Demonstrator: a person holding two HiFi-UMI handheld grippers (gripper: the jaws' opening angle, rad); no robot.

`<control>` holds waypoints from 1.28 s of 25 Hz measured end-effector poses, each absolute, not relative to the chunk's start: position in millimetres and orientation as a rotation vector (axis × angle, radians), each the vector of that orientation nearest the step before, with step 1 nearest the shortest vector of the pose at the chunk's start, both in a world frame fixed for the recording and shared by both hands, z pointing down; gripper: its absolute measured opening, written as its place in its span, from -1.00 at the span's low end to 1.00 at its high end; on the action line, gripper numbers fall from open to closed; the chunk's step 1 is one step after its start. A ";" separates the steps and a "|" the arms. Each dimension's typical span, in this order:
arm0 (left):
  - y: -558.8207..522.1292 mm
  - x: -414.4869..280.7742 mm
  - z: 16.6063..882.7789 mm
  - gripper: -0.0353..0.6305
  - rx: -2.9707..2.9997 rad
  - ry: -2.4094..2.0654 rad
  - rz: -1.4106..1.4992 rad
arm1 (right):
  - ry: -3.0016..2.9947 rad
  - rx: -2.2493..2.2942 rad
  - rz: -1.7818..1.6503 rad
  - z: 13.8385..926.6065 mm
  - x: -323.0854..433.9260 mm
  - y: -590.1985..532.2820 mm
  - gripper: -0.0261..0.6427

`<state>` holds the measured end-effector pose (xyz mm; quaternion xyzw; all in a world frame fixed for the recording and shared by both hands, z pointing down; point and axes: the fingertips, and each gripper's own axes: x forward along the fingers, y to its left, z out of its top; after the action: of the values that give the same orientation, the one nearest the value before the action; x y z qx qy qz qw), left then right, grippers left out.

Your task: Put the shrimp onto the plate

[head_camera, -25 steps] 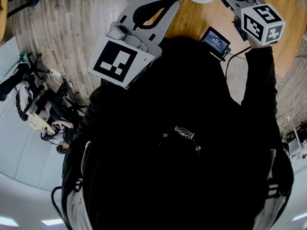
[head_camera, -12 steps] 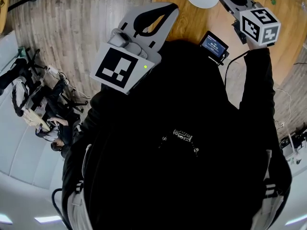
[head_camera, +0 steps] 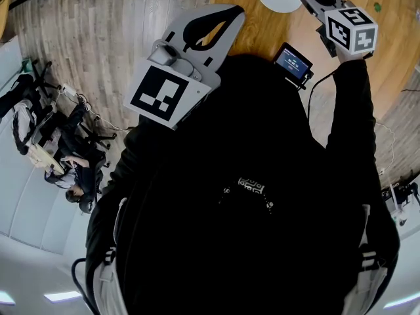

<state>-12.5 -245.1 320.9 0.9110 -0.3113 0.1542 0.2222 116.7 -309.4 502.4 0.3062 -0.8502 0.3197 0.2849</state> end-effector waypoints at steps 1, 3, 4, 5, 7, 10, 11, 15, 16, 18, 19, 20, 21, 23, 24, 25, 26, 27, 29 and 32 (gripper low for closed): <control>-245.8 -13.4 321.2 -0.88 2.512 -0.865 0.423 | -2.269 0.815 0.860 505.2 116.3 -309.9 -0.72; -246.8 -14.4 321.6 -0.88 2.506 -0.870 0.421 | -2.257 0.802 0.867 511.7 115.2 -310.5 -0.72; -246.8 -13.9 322.3 -0.88 2.506 -0.870 0.421 | -2.251 0.795 0.868 515.6 115.3 -310.3 -0.72; -246.6 -13.0 323.6 -0.88 2.507 -0.869 0.421 | -2.244 0.789 0.870 519.8 115.9 -309.7 -0.72; -245.8 -11.7 326.6 -0.88 2.505 -0.869 0.421 | -2.231 0.780 0.875 528.1 117.5 -308.3 -0.72; -244.8 -11.2 330.4 -0.88 2.493 -0.874 0.420 | -2.212 0.768 0.885 539.3 119.5 -306.3 -0.72; -244.2 -10.8 331.6 -0.88 2.488 -0.876 0.420 | -2.205 0.763 0.889 543.6 120.4 -305.3 -0.72; -243.1 -12.1 335.3 -0.88 2.474 -0.881 0.428 | -2.180 0.744 0.897 558.7 121.0 -303.5 -0.72; -243.4 -13.4 335.2 -0.88 2.471 -0.885 0.423 | -2.175 0.741 0.897 561.2 120.3 -303.6 -0.72; -245.5 -16.6 334.8 -0.88 2.463 -0.896 0.406 | -2.167 0.737 0.896 565.4 118.6 -305.4 -0.72; -246.4 -19.5 335.1 -0.88 2.451 -0.906 0.400 | -2.163 0.734 0.893 566.9 117.5 -305.8 -0.72; -246.1 -23.8 336.6 -0.88 2.430 -0.917 0.409 | -2.157 0.728 0.890 568.2 116.3 -304.8 -0.72; -244.6 -28.4 339.1 -0.88 2.406 -0.925 0.429 | -2.149 0.721 0.887 569.7 115.3 -303.0 -0.72; -244.3 -31.3 340.1 -0.88 2.394 -0.928 0.429 | -2.135 0.709 0.882 574.8 115.4 -302.0 -0.72; -245.5 -30.3 338.9 -0.88 2.401 -0.930 0.411 | -2.127 0.705 0.880 578.9 116.0 -302.3 -0.72; -246.0 -29.7 338.6 -0.88 2.406 -0.932 0.398 | -2.118 0.700 0.877 584.1 116.4 -301.7 -0.72; -246.0 -29.8 339.0 -0.88 2.409 -0.934 0.391 | -2.107 0.696 0.875 590.2 116.6 -300.2 -0.72; -246.2 -30.0 339.6 -0.88 2.411 -0.939 0.383 | -2.097 0.692 0.873 596.6 116.8 -298.6 -0.72; -244.7 -30.8 342.1 -0.88 2.406 -0.943 0.380 | -2.077 0.687 0.886 610.1 117.8 -295.6 -0.72; -240.9 -33.8 347.1 -0.88 2.382 -0.947 0.395 | -2.042 0.679 0.921 630.6 120.2 -290.3 -0.72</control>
<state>-33.8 -240.9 347.1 0.8841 -0.3516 0.1465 0.2707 120.2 -290.3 630.6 0.2672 -0.8033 0.3624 0.3900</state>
